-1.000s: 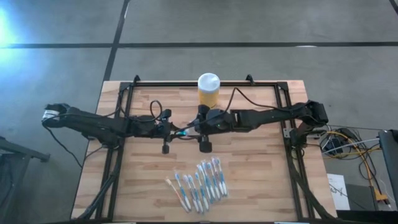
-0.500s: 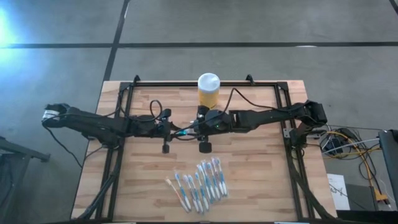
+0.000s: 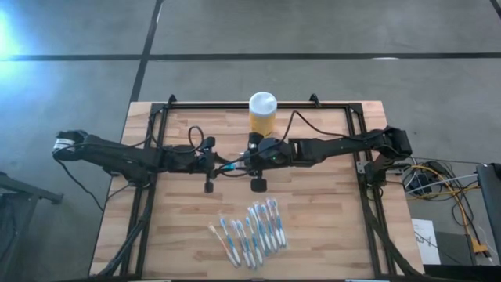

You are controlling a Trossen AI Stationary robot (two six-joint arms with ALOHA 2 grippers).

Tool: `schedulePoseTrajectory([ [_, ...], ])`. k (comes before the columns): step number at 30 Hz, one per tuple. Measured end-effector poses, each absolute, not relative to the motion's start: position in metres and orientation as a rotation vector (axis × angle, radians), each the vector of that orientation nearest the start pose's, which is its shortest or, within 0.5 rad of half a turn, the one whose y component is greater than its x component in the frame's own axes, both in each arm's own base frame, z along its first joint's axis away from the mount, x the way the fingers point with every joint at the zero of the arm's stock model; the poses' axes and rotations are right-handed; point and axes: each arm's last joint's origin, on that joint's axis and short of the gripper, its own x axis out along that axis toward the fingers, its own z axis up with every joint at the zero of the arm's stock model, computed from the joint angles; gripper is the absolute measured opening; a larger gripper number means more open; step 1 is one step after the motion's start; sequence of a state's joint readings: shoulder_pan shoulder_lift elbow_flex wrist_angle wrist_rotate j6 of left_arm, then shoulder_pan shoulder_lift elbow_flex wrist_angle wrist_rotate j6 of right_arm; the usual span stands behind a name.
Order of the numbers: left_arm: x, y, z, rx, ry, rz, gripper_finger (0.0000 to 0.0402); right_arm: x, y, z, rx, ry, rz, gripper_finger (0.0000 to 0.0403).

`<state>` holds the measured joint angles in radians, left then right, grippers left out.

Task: Pick & Place toothbrushing station
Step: Put the blue mouthwash bottle into the transparent organizer

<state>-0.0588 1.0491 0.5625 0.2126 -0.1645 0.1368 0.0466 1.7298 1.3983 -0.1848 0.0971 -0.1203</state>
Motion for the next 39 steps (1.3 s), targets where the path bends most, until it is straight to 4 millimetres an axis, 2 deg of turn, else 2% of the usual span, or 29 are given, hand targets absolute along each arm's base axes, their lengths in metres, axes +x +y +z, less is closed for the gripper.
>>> schedulePoseTrajectory([
  [5, 0.225, -0.008, 0.246, 0.182, 0.279, 0.115, 0.0143, 0.389, 0.015, 0.302, -0.149, 0.522, -0.022, 0.0087],
  [9, 0.224, -0.008, 0.247, 0.184, 0.276, 0.115, 0.0167, 0.380, 0.015, 0.306, -0.146, 0.566, -0.017, 0.0087],
  [15, 0.222, -0.007, 0.244, 0.189, 0.313, 0.114, 0.0174, 0.359, 0.014, 0.316, -0.132, 0.661, -0.023, 0.0087],
  [22, 0.217, -0.008, 0.227, 0.252, 0.382, 0.077, 0.0173, 0.336, 0.003, 0.338, -0.135, 0.870, -0.083, 0.0087],
  [25, 0.215, -0.007, 0.219, 0.285, 0.396, 0.070, 0.0167, 0.335, -0.007, 0.345, -0.153, 0.895, -0.095, 0.0087],
  [29, 0.213, -0.007, 0.215, 0.292, 0.406, 0.068, 0.0161, 0.340, -0.027, 0.346, -0.090, 0.895, -0.166, 0.0087],
  [34, 0.213, -0.006, 0.212, 0.301, 0.414, 0.066, 0.0161, 0.340, -0.041, 0.336, -0.058, 0.968, -0.185, 0.0087],
  [39, 0.213, -0.006, 0.211, 0.304, 0.417, 0.065, 0.0161, 0.351, -0.050, 0.320, -0.050, 1.009, -0.134, 0.0087],
])
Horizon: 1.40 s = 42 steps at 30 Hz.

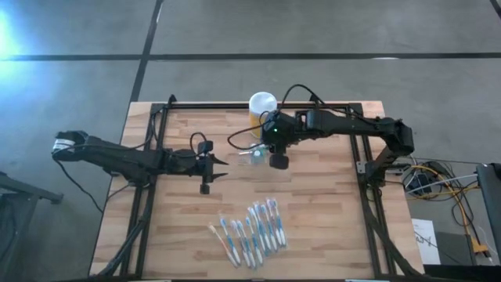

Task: Pick & Place toothbrushing station
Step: Put the blue mouthwash bottle into the transparent organizer

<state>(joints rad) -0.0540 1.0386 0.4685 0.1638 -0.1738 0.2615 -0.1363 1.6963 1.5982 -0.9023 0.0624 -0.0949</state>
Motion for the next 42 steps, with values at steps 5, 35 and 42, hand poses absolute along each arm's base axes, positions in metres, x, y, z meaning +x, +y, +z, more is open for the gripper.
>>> schedulePoseTrajectory([
  [5, 0.213, -0.007, 0.210, 0.304, 0.431, 0.063, 0.0161, 0.358, -0.059, 0.309, -0.046, 1.028, -0.135, 0.0087],
  [35, 0.210, -0.007, 0.202, 0.309, 0.447, 0.032, 0.0161, 0.379, -0.084, 0.287, -0.070, 1.001, -0.058, 0.0087],
  [42, 0.209, -0.007, 0.199, 0.310, 0.457, 0.031, 0.0161, 0.379, -0.089, 0.288, -0.072, 0.995, -0.068, 0.0087],
])
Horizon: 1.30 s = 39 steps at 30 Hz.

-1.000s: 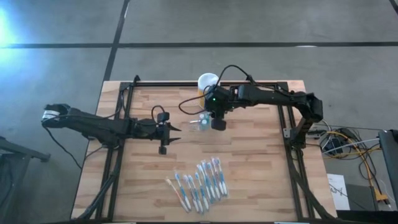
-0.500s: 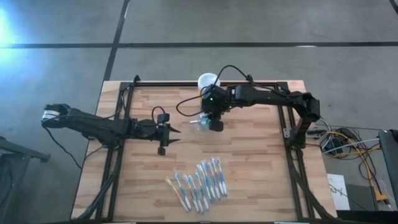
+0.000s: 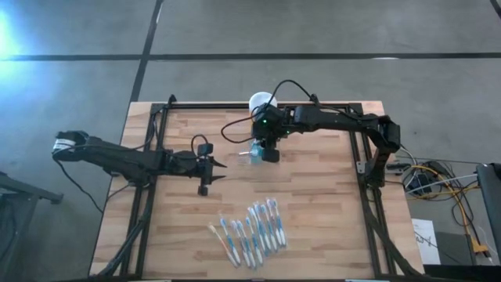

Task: Pick & Place toothbrushing station
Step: Put the blue mouthwash bottle into the transparent organizer

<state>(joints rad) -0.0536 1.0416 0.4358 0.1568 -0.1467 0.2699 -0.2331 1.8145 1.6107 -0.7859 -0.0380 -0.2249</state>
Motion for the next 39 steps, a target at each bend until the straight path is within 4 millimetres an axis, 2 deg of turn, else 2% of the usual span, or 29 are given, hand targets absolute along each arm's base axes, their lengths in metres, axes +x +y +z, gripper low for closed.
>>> schedulePoseTrajectory([
  [8, 0.209, -0.007, 0.199, 0.310, 0.458, 0.031, 0.0161, 0.378, -0.089, 0.296, -0.070, 1.000, -0.068, 0.0087],
  [22, 0.209, -0.007, 0.199, 0.303, 0.458, 0.032, 0.0161, 0.376, -0.088, 0.288, -0.053, 1.023, -0.058, 0.0087],
  [32, 0.209, -0.007, 0.199, 0.300, 0.460, 0.032, 0.0161, 0.387, -0.092, 0.271, -0.037, 1.042, -0.040, 0.0087],
  [39, 0.208, -0.007, 0.198, 0.301, 0.471, 0.031, 0.0161, 0.385, -0.091, 0.279, -0.038, 1.007, -0.046, 0.0086],
])
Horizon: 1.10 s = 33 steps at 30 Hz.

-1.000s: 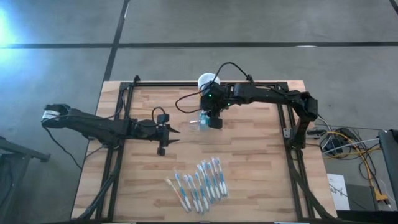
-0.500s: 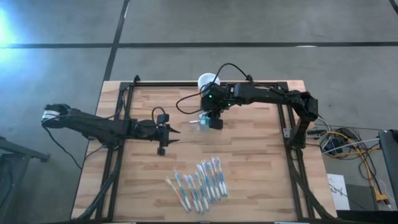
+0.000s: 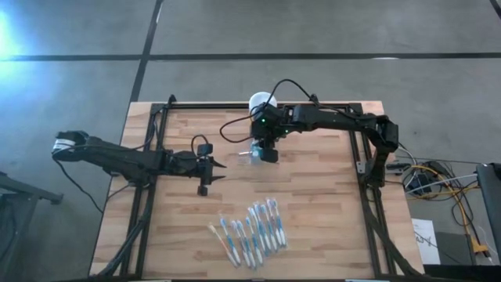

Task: Pick & Place toothbrushing station
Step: Put the blue mouthwash bottle into the transparent organizer

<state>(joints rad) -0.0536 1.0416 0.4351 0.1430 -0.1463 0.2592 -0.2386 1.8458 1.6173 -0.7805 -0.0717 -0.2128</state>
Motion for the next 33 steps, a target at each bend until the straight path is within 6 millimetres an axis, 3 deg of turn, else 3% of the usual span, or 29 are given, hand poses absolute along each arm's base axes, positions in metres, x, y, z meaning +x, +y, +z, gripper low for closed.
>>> schedulePoseTrajectory([
  [13, 0.208, -0.007, 0.197, 0.301, 0.480, 0.029, 0.0161, 0.365, -0.086, 0.307, -0.048, 0.967, -0.037, 0.0086],
  [18, 0.208, -0.007, 0.197, 0.305, 0.484, 0.028, 0.0161, 0.360, -0.083, 0.312, -0.032, 0.961, 0.043, 0.0086],
  [27, 0.207, -0.007, 0.196, 0.307, 0.484, 0.028, 0.0161, 0.368, -0.082, 0.291, 0.017, 1.054, 0.040, 0.0086],
  [33, 0.205, -0.007, 0.190, 0.309, 0.502, 0.026, 0.0161, 0.372, -0.083, 0.280, -0.045, 1.092, 0.084, 0.0086],
])
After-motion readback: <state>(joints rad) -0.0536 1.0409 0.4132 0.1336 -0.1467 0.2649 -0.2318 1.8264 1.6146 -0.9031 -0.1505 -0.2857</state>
